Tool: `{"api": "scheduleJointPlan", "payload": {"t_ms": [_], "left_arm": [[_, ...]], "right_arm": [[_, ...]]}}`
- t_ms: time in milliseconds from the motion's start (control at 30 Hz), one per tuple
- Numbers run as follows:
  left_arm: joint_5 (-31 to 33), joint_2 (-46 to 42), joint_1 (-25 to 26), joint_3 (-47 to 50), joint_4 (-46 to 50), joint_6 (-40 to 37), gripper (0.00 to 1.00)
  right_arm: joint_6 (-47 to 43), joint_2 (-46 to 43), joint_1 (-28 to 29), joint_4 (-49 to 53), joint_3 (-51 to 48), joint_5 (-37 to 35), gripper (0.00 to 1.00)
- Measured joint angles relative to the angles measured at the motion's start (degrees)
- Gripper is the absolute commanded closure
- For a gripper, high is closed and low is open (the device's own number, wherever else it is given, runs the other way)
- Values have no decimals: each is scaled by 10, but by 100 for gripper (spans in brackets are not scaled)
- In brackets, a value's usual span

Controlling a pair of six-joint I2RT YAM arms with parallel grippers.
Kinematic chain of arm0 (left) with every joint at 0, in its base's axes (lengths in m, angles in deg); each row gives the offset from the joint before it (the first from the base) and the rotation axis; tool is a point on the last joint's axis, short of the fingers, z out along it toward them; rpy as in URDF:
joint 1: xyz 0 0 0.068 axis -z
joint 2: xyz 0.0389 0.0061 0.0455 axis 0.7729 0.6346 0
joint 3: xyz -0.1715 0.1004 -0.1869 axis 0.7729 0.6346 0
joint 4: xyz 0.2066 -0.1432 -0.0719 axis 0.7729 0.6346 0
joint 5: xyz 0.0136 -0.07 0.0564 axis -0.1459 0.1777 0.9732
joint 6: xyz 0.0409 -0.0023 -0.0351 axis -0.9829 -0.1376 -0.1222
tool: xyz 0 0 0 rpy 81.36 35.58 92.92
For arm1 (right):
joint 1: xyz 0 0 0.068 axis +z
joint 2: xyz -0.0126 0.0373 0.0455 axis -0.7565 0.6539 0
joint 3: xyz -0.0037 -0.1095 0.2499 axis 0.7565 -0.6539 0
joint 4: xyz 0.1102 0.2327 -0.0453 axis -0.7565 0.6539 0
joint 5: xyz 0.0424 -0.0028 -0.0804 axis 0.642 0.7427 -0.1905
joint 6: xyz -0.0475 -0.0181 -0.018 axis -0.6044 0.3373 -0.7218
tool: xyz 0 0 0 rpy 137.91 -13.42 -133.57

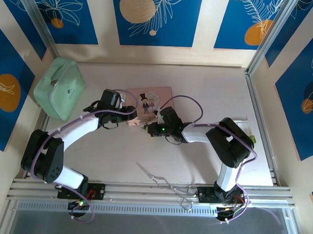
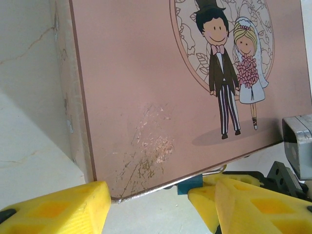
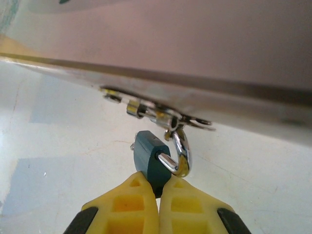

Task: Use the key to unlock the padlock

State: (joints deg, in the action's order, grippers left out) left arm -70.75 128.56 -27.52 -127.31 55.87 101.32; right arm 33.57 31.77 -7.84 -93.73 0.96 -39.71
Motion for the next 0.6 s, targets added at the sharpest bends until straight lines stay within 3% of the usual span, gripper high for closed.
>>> {"api": "scheduleJointPlan", "payload": {"t_ms": [600], "left_arm": [[0,16,-3,-9,-11,2,39]], "right_arm": [[30,-20,0,-22,-29,0,100]]}}
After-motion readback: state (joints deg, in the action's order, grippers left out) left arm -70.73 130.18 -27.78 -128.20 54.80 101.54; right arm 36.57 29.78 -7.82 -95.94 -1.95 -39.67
